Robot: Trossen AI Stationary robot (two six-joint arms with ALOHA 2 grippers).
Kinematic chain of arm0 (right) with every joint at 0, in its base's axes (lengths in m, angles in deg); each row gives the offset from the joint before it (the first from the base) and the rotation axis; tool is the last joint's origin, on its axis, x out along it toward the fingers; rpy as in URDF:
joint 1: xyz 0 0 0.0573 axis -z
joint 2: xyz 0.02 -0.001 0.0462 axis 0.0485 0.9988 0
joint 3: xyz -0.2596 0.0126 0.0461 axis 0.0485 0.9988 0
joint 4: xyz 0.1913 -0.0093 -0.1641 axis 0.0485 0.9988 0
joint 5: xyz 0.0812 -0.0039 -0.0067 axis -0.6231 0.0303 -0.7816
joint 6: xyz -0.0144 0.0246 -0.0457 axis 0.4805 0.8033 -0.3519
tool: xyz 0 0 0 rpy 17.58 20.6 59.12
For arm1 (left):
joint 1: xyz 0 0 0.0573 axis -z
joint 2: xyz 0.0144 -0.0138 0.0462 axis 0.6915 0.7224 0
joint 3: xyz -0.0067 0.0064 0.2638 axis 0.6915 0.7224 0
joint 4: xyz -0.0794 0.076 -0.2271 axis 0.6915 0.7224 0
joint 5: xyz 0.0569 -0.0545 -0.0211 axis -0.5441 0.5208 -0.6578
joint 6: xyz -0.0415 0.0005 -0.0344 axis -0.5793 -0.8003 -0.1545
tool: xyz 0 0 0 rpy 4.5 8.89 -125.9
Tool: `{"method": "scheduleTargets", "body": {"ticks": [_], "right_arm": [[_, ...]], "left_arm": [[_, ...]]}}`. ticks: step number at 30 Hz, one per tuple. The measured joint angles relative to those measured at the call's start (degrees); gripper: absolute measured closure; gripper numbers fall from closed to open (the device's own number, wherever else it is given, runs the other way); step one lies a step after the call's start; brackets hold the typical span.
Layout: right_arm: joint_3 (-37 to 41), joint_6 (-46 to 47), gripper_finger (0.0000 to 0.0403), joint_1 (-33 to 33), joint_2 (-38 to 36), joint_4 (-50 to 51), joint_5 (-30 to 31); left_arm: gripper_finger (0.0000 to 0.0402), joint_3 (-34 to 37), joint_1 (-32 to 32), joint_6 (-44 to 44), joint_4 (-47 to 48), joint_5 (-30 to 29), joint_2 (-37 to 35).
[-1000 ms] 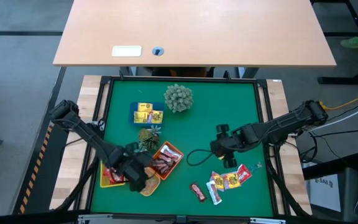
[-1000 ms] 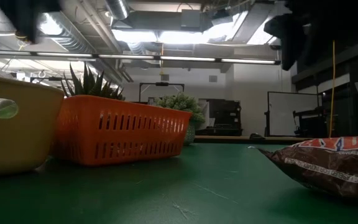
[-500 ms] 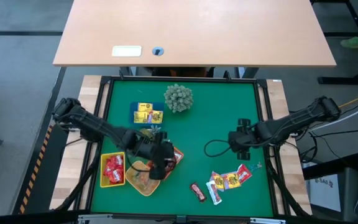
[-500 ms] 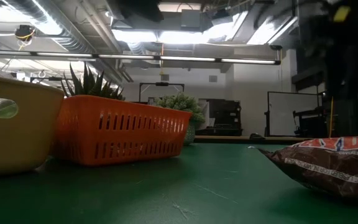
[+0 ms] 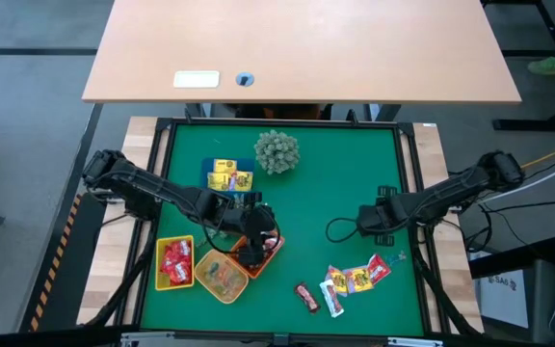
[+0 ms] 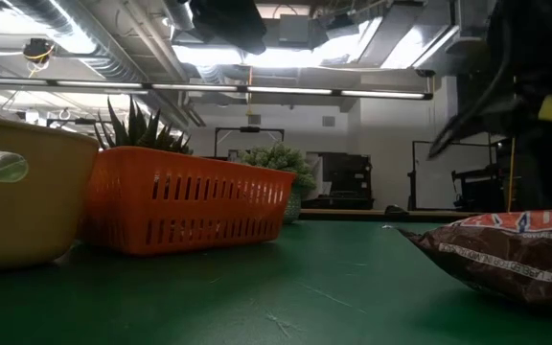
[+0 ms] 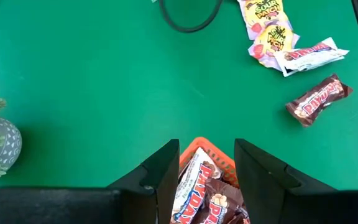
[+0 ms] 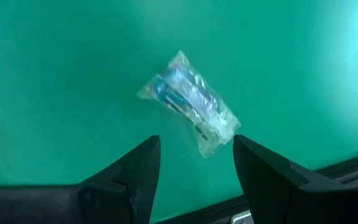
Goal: Sort candy
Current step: Put the blue gummy into the light orange bin
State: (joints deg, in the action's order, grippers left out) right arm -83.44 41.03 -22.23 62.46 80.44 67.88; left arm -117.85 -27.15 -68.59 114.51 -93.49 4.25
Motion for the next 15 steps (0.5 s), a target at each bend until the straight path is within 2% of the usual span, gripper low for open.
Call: {"method": "scheduleTargets", "body": {"ticks": [5, 9, 15], "right_arm": [[2.04, -2.99, 0.0201, 4.29, 2.59, -0.72, -0.45], [2.25, -5.51, 0.0201, 8.28, 5.11, -2.29, -3.12], [2.24, -6.01, 0.0201, 11.87, 8.64, -3.26, -4.09]], "left_arm": [[0.0262, 0.0, 0.02, 0.02, 0.01, 0.02, 0.0], [0.0262, 0.0, 0.02, 0.02, 0.02, 0.02, 0.0], [0.0262, 0.0, 0.02, 0.02, 0.02, 0.02, 0.0]]}}
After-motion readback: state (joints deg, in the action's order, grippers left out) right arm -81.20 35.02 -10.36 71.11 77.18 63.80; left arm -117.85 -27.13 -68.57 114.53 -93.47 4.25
